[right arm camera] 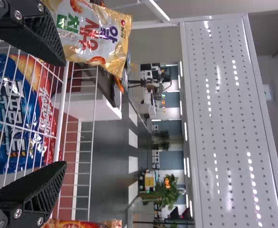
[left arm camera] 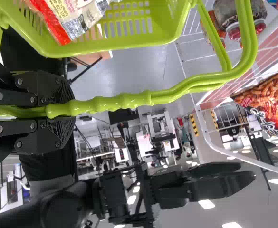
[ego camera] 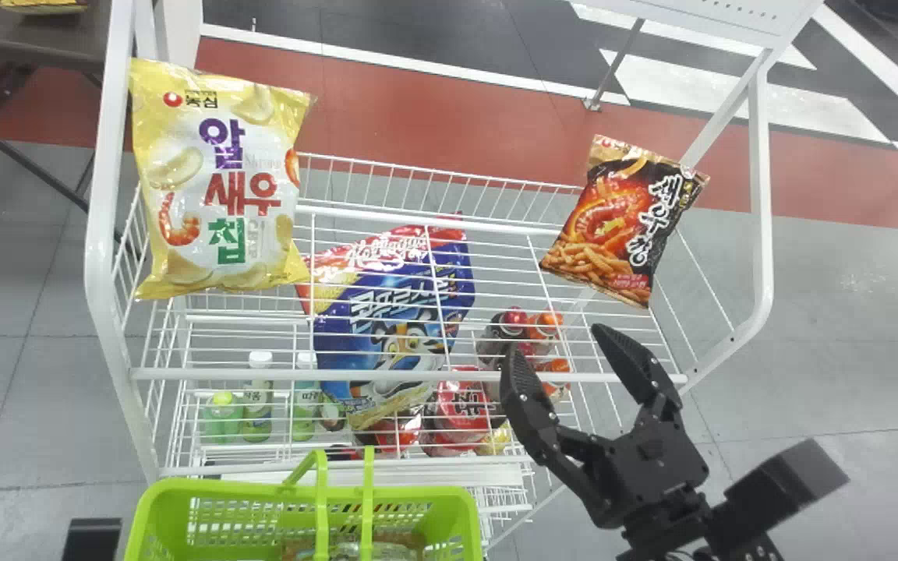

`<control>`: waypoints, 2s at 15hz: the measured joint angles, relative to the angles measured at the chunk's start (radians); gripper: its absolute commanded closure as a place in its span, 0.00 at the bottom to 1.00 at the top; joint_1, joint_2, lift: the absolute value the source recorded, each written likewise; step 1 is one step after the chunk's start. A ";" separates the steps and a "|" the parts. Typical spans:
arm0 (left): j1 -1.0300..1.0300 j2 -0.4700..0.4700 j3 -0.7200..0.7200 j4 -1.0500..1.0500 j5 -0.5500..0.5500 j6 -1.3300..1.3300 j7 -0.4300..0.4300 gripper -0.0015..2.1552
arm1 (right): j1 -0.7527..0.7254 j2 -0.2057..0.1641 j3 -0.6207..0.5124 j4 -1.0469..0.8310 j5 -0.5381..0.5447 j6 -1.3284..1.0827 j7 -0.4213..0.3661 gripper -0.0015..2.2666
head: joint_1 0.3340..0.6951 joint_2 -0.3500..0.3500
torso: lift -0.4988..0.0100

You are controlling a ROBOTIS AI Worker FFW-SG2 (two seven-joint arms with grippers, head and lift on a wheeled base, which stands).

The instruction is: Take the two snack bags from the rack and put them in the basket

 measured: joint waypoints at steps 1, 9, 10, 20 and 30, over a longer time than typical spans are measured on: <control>0.000 0.000 0.002 0.004 0.000 -0.001 0.000 0.73 | 0.008 0.002 0.000 0.001 -0.002 -0.010 -0.009 0.03 | 1.00 0.00 | 0.96; 0.012 0.000 0.004 0.003 0.001 -0.003 0.000 0.73 | 0.034 0.028 0.008 -0.064 -0.027 0.091 -0.042 0.03 | 1.00 0.00 | 0.96; 0.012 0.000 0.001 0.003 0.001 -0.003 0.002 0.73 | 0.037 0.027 0.008 -0.073 -0.027 0.102 -0.045 0.03 | 1.00 0.00 | 0.96; 0.030 0.000 -0.014 -0.009 -0.001 -0.006 0.010 0.73 | 0.050 0.017 0.029 -0.099 -0.032 0.114 -0.067 0.03 | 1.00 0.00 | 0.96; 0.036 0.000 -0.006 -0.013 -0.004 -0.009 0.013 0.73 | 0.045 0.018 0.042 -0.099 -0.033 0.120 -0.068 0.04 | 1.00 0.00 | 0.96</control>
